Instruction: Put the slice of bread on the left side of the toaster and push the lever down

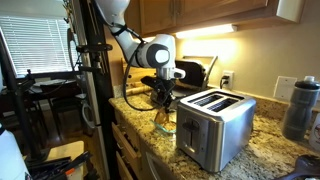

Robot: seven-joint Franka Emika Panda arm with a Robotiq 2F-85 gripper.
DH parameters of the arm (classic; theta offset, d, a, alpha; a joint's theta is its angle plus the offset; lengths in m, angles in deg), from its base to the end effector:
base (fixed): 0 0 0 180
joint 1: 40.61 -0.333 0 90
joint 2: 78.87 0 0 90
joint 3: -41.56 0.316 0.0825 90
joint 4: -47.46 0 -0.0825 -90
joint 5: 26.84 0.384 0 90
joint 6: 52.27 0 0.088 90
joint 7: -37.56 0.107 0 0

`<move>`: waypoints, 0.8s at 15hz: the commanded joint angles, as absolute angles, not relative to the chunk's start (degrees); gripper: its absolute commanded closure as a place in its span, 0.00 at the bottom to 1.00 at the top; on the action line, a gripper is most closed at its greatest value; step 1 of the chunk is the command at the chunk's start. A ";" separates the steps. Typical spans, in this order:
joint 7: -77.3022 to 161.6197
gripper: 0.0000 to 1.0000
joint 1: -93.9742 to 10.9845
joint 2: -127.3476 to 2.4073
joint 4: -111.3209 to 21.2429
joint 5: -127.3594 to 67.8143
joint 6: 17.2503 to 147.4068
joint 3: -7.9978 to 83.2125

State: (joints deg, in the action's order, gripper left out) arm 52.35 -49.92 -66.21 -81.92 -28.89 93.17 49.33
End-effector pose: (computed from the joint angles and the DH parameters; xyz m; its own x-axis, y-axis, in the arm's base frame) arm 0.5211 0.1606 0.2707 0.9963 0.0638 0.0578 0.0652 -0.9976 -0.0231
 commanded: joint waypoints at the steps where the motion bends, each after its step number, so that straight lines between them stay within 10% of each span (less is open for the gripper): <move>1: 52.09 0.93 -50.35 -68.49 -84.01 -29.29 92.40 48.51; 12: 50.86 0.93 -48.77 -76.10 -82.56 -28.69 84.21 47.81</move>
State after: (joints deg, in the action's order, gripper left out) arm 51.42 -49.39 -71.67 -81.61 -28.70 87.61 48.41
